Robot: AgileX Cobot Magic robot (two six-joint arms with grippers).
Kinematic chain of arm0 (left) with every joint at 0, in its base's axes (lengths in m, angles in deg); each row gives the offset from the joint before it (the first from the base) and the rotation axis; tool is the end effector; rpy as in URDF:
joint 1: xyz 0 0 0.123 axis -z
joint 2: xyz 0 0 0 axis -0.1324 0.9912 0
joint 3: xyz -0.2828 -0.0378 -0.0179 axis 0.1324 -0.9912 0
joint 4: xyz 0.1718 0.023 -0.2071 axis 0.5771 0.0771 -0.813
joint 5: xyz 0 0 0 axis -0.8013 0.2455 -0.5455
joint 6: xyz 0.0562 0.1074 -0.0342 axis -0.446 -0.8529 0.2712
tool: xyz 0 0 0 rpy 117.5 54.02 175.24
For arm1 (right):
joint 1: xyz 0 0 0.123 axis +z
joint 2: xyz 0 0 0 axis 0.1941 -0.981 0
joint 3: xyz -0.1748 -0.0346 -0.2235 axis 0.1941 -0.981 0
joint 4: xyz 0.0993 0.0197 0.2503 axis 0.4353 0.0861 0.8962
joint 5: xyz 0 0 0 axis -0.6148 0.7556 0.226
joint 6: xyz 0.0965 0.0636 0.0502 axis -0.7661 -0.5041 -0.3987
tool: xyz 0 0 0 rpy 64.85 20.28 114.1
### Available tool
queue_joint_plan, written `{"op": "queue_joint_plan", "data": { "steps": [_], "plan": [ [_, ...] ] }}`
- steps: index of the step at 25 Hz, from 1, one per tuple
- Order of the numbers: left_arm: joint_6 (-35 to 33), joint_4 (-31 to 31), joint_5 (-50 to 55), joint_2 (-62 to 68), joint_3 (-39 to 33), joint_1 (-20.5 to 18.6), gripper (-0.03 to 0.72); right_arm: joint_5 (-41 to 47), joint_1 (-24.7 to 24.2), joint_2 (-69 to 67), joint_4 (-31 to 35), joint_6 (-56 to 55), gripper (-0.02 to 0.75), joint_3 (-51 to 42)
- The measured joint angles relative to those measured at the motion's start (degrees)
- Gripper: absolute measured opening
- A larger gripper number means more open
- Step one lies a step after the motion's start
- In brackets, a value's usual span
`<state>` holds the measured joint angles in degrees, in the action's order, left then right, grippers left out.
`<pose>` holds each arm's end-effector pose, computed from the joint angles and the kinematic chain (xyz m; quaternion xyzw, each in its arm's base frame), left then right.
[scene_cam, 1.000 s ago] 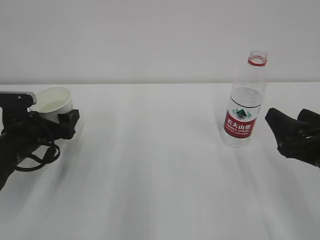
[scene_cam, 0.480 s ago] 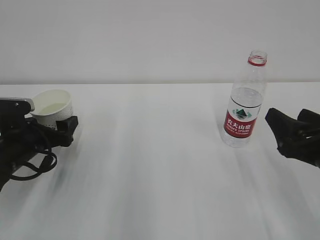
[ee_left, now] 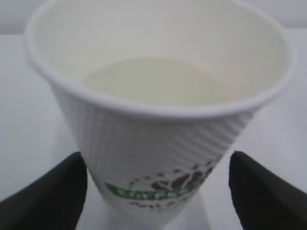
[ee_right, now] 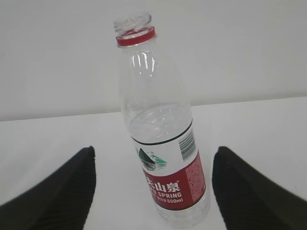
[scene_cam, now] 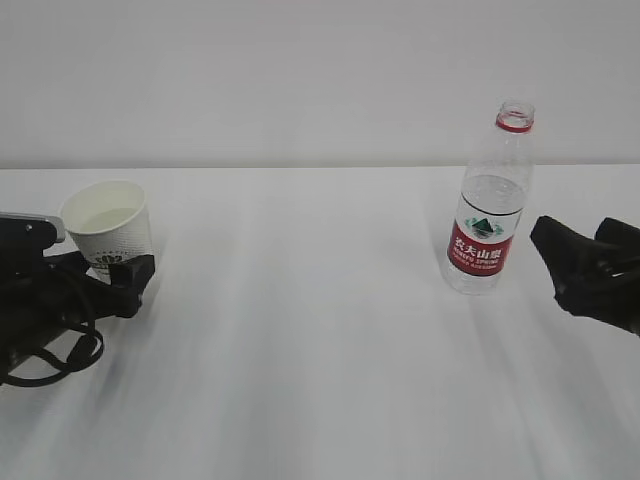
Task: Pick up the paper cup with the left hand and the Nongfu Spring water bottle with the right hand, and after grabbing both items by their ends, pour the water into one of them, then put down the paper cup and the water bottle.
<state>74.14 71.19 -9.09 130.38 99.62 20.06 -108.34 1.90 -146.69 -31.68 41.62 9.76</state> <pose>0.3247 -0.0751 0.0443 0.0522 0.8124 -0.1045 0.5712 0.2410 0.0583 0.1387 -0.0162 0.7528 0.1461 0.6416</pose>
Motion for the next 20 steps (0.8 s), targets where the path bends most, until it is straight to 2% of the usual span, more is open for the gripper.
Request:
{"op": "queue_joint_plan", "data": {
  "steps": [15, 16, 20],
  "plan": [
    [2.78, 0.41, 0.0, -2.91, -2.8, 0.0, 0.691, 0.0, 0.0, 0.0, 0.0, 0.0, 0.568, 0.0],
    [2.89, 0.41, 0.0, -3.16, -3.24, 0.0, 0.708, 0.0, 0.0, 0.0, 0.0, 0.0, 0.568, 0.0],
    [3.34, 0.41, 0.0, -3.28, -6.01, 0.0, 0.687, 0.0, 0.0, 0.0, 0.0, 0.0, 0.568, 0.0]
  ]
}}
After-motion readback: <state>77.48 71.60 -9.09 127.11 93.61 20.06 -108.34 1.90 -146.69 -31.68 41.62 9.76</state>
